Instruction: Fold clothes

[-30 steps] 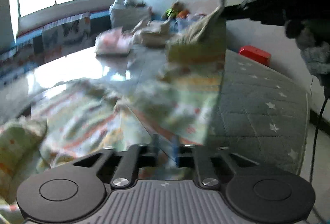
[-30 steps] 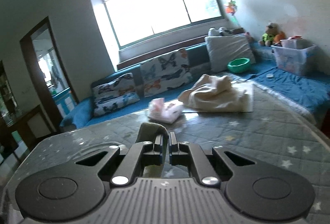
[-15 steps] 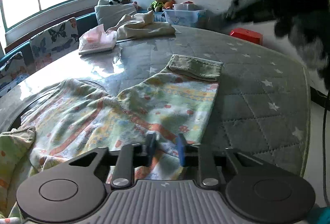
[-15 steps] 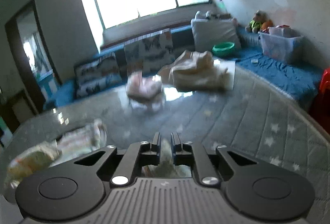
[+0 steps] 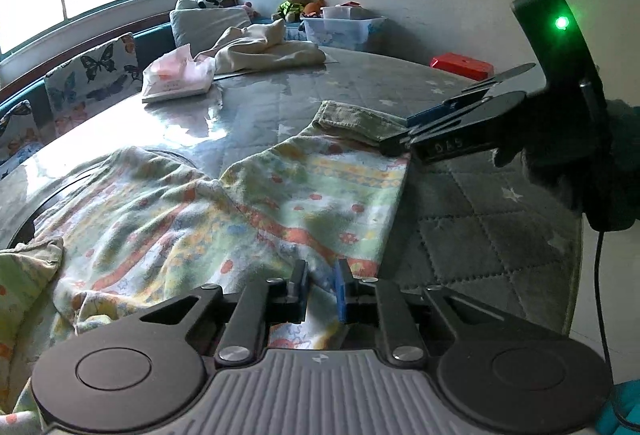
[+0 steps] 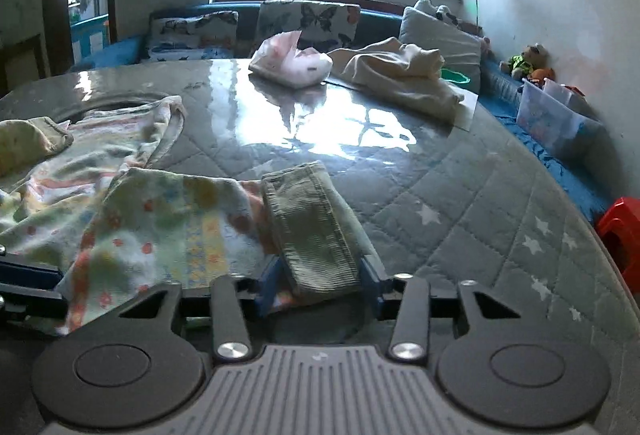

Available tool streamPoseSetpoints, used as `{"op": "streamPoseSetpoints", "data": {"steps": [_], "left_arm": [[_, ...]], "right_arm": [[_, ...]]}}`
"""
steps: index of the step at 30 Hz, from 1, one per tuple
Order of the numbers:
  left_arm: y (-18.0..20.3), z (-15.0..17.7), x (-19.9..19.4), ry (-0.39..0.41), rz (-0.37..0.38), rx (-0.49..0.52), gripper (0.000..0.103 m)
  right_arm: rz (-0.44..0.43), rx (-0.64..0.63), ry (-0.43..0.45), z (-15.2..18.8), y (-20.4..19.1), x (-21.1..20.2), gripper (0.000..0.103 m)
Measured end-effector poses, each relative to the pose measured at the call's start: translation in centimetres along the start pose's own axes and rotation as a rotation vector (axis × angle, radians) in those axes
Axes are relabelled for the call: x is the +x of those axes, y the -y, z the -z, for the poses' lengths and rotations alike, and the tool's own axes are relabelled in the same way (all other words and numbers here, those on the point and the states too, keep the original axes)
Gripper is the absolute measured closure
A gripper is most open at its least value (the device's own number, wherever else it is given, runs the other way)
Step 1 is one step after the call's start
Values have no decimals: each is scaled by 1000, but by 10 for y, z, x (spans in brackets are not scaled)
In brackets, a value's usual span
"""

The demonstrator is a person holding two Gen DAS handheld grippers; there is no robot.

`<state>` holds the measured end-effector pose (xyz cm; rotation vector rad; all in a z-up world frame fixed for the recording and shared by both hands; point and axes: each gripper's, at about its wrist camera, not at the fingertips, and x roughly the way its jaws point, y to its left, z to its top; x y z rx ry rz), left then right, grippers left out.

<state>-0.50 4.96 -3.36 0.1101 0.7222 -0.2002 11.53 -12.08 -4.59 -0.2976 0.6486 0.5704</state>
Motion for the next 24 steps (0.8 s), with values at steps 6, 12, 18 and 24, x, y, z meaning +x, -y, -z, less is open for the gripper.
{"op": "streamPoseSetpoints", "data": {"steps": [6, 12, 18, 24], "left_arm": [[-4, 6, -8, 2, 34, 0, 90], [-7, 15, -19, -6, 79, 1, 90], [-5, 21, -26, -10, 100, 15, 89], [-8, 15, -26, -13, 104, -27, 84]], "right_arm": [[35, 57, 61, -6, 15, -17, 92], [105, 142, 90, -2, 40, -38, 99], [188, 238, -4, 23, 66, -43, 99], [111, 200, 45, 14, 51, -47, 60]]}}
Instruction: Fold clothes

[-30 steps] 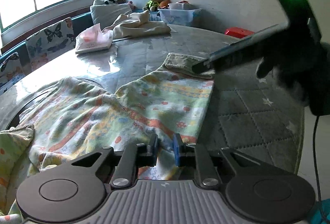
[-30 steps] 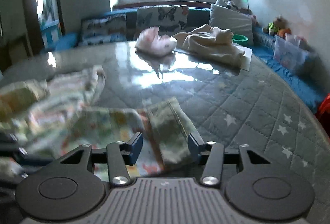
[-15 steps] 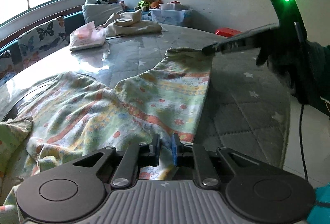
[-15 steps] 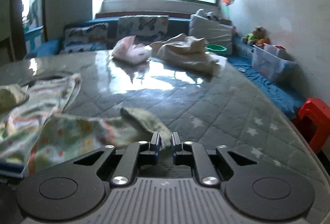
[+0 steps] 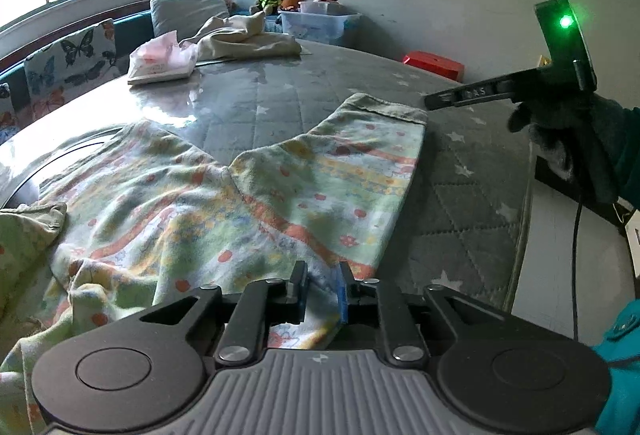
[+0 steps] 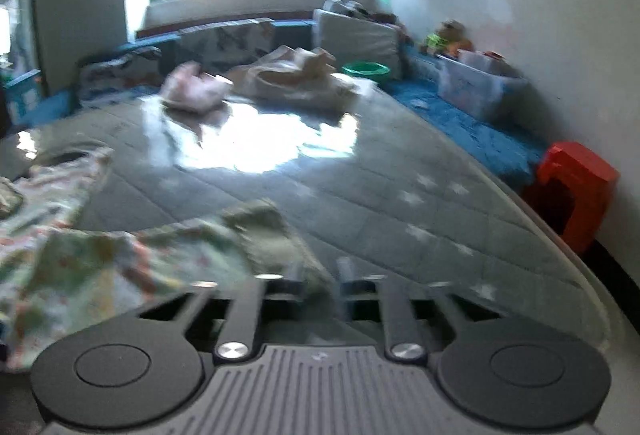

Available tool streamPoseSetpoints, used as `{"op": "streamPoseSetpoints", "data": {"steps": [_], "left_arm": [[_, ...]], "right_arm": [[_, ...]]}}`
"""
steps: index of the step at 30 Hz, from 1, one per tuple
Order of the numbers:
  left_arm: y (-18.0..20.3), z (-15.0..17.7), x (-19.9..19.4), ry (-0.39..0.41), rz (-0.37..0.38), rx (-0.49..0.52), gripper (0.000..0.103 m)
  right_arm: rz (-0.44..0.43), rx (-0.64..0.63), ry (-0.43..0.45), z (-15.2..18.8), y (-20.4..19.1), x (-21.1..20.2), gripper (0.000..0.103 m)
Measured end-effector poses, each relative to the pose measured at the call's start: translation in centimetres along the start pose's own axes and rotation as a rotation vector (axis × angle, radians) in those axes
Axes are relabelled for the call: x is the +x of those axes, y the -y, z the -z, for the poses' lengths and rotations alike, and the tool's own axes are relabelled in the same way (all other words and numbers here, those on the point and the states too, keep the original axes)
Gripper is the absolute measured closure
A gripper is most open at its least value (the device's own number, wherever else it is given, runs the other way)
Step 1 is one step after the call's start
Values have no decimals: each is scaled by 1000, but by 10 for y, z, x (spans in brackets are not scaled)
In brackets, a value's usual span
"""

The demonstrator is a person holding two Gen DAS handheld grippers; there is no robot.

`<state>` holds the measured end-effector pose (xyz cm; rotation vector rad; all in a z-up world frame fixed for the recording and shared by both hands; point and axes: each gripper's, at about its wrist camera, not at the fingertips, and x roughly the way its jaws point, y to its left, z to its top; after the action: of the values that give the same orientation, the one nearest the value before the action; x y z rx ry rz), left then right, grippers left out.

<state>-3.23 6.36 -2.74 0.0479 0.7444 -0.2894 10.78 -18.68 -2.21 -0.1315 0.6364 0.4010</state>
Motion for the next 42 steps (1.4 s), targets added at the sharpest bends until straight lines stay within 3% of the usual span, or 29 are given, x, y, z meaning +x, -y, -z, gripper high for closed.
{"op": "streamPoseSetpoints", "data": {"steps": [5, 10, 18, 25, 27, 36, 42], "left_arm": [[-4, -4, 0, 21, -27, -43, 70], [-9, -3, 3, 14, -60, -76, 59], [-11, 2, 5, 13, -68, -95, 46], [-8, 3, 6, 16, -66, -85, 39], [-7, 4, 7, 18, -62, -82, 32], [-2, 3, 3, 14, -70, -78, 30], [-1, 1, 0, 27, -84, -92, 27]], "right_arm": [[-112, -19, -12, -11, -29, 24, 56], [-150, -40, -35, -13, -41, 50, 48], [-123, -99, -21, -2, -36, 53, 41], [-75, -57, -22, 6, -21, 41, 41], [-59, -38, -12, 13, -17, 35, 41], [-46, -4, -18, 8, -17, 27, 40], [-86, -21, 5, 3, -34, 31, 26]]}}
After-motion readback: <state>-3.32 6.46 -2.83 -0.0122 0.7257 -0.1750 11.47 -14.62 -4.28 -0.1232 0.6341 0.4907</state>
